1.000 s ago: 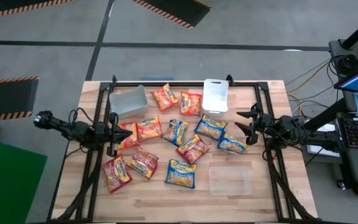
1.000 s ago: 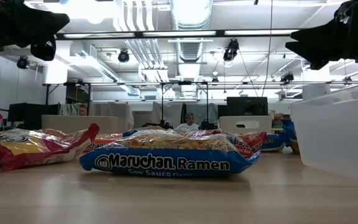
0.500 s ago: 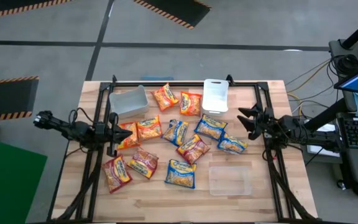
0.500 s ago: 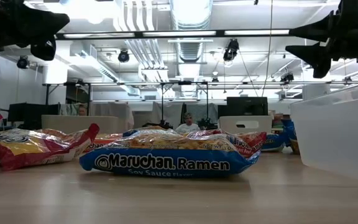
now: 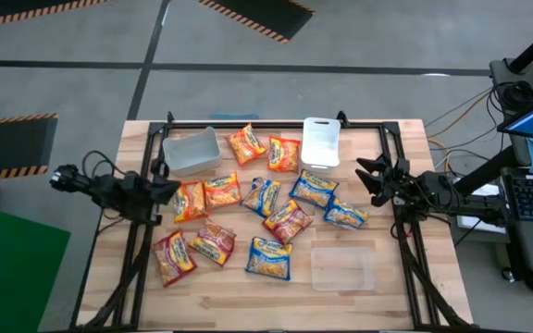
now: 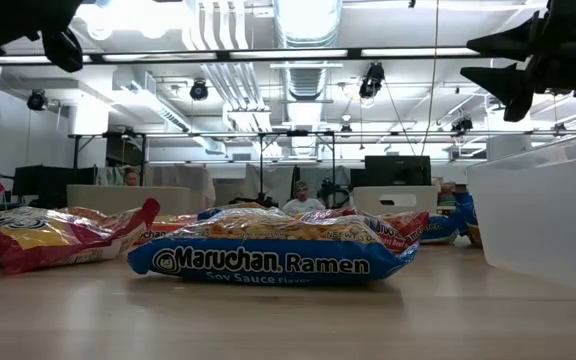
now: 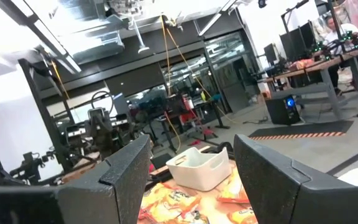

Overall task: Sort Maruchan noodles
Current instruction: Put the blue noodle pack into the white bin

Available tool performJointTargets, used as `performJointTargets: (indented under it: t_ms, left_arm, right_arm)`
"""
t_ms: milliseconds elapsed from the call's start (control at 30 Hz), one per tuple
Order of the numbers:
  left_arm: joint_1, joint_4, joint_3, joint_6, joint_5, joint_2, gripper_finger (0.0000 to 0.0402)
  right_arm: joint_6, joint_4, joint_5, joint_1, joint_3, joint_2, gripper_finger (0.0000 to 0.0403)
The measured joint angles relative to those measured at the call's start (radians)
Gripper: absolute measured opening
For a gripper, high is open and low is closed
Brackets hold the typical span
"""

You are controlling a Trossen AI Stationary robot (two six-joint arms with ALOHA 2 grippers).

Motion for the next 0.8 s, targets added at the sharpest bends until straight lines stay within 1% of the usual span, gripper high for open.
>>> performJointTargets:
  t_ms: [167, 233, 333, 400, 467, 633, 700, 800]
  left_arm:
    - [0.002, 0.002, 0.000, 0.056, 0.000, 0.013, 0.0000]
    - [0.003, 0.030, 0.000, 0.067, -0.001, 0.028, 0.0000]
    - [0.003, 0.131, 0.000, 0.047, 0.000, 0.072, 0.0000]
    - [0.003, 0.209, 0.003, 0.008, 0.007, 0.113, 0.0000]
    - [0.003, 0.224, 0.027, -0.033, 0.026, 0.164, 0.0000]
    - [0.003, 0.218, 0.130, -0.104, 0.029, 0.361, 0.0000]
    - [0.004, 0.217, 0.186, -0.108, -0.024, 0.453, 0.0000]
    - [0.004, 0.179, 0.282, -0.141, -0.173, 0.585, 0.0000]
  right_arm:
    - [0.000, 0.000, 0.002, 0.000, 0.000, 0.000, 0.0219]
    - [-0.001, 0.013, 0.038, 0.000, 0.000, 0.000, 0.0219]
    - [0.000, 0.045, 0.133, 0.000, 0.000, 0.000, 0.0219]
    - [-0.001, 0.089, 0.200, 0.000, 0.000, 0.000, 0.0219]
    - [-0.012, 0.135, 0.249, 0.000, 0.003, 0.000, 0.0219]
    - [-0.078, 0.157, 0.252, 0.000, 0.061, 0.000, 0.0219]
    - [-0.122, 0.145, 0.252, 0.000, 0.089, 0.000, 0.0219]
    - [-0.198, 0.135, 0.253, 0.000, 0.125, 0.001, 0.0219]
